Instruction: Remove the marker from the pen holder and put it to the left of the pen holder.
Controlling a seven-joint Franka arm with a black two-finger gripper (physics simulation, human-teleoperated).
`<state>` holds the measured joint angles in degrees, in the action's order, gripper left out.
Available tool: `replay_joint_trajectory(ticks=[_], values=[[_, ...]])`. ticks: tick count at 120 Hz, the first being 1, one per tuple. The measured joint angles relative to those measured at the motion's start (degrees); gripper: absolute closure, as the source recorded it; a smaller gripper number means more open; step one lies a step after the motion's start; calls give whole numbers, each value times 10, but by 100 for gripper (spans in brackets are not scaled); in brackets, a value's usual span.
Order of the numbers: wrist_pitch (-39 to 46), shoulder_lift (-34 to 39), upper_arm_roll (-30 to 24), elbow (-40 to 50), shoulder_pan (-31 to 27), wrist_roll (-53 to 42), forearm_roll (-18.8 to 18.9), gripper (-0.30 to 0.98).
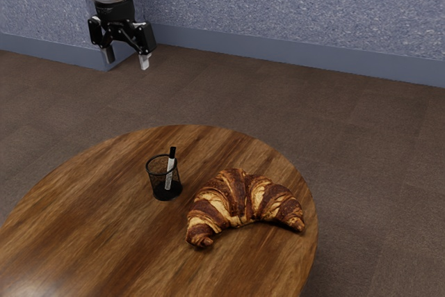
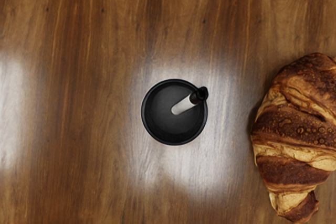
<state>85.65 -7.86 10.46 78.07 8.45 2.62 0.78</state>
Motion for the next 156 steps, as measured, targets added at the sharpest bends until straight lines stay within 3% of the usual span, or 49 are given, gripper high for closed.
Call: replay_joint_trajectory(ticks=[33,46,55,74,112,129,156], values=[[-1,2,-4,-1,2,-3,1,0],[-2,-4,-6,5,125,-50,51,0],[-1,-72,-6,17,172,-96,90,0],[49,-140,-4,68,152,-183,118,0],[167,-166,-5,97,115,-302,89,0],[147,-170,-4,76,75,-336,80,0],[135,-192,-1,83,62,-358,59,0]])
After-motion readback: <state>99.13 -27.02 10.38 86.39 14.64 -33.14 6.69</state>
